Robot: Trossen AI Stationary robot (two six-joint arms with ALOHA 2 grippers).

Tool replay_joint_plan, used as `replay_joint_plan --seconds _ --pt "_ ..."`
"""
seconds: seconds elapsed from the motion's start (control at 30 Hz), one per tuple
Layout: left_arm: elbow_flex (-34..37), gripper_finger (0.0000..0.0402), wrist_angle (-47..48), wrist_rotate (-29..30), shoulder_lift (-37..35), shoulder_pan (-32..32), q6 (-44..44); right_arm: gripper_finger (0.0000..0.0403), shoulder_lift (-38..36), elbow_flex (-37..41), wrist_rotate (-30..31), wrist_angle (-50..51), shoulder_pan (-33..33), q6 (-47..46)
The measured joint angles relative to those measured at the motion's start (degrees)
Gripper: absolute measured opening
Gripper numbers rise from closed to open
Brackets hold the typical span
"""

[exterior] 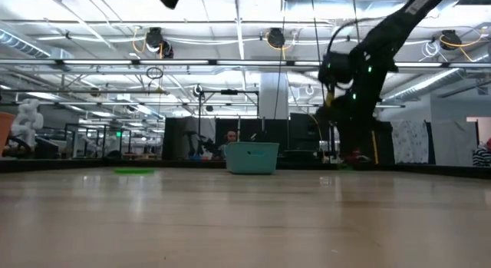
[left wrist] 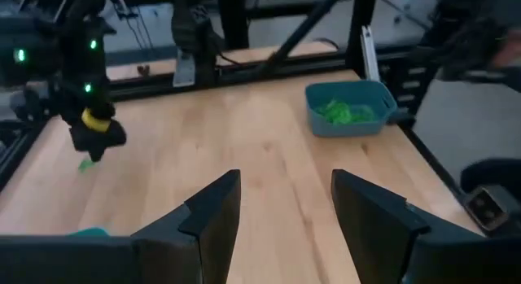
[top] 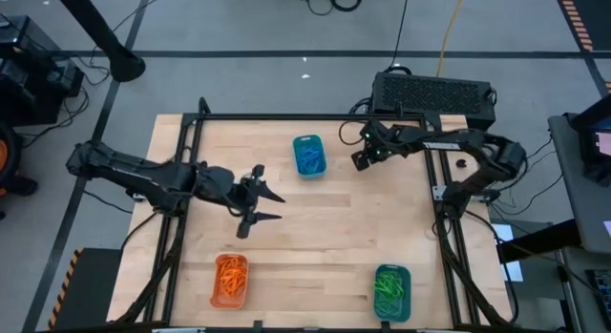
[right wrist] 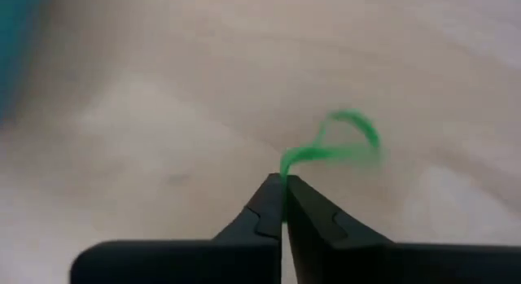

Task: Sort rubber bands into baskets
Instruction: Put the green rubber band into the bottom bin

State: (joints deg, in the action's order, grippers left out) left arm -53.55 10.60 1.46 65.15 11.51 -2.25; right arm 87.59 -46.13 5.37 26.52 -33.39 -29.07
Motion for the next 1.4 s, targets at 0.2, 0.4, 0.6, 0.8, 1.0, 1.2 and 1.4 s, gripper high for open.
replay_joint_plan --seconds 0.2,0.4,0.6,0.8,1.0,1.2,1.4 --pt "13.80 0.0200 -23.77 3.33 0.58 0.60 -0.05 0.0001 -9.27 -0.02 -16.38 -1.22 9.63 0.67" --pt "16.42 0.0200 -36.77 4.62 8.60 -0.17 0.01 0.0001 -13.75 -0.07 -22.23 -13.93 21.70 -4.42" --pt "12.33 0.0200 -37.16 5.44 17.64 -2.06 -3.23 0.0000 -13.37 -0.18 -20.45 -23.15 29.20 -8.35" --pt "8.99 0.0200 -37.61 9.65 21.74 -2.02 -10.95 0.0000 -11.62 -0.18 -18.58 -25.78 32.86 -10.99" --pt "6.31 0.0200 -37.43 9.59 24.43 -2.01 -13.70 0.0000 -10.16 -0.18 -18.38 -29.83 34.28 -11.25" --pt "4.70 0.0200 -37.57 8.62 26.33 -2.02 -14.75 0.0000 -9.90 -0.18 -16.64 -31.72 34.29 -10.94" --pt "4.47 0.0200 -37.74 9.28 26.40 -2.53 -14.65 0.0000 -9.90 -0.18 -17.32 -32.44 34.29 -10.86"
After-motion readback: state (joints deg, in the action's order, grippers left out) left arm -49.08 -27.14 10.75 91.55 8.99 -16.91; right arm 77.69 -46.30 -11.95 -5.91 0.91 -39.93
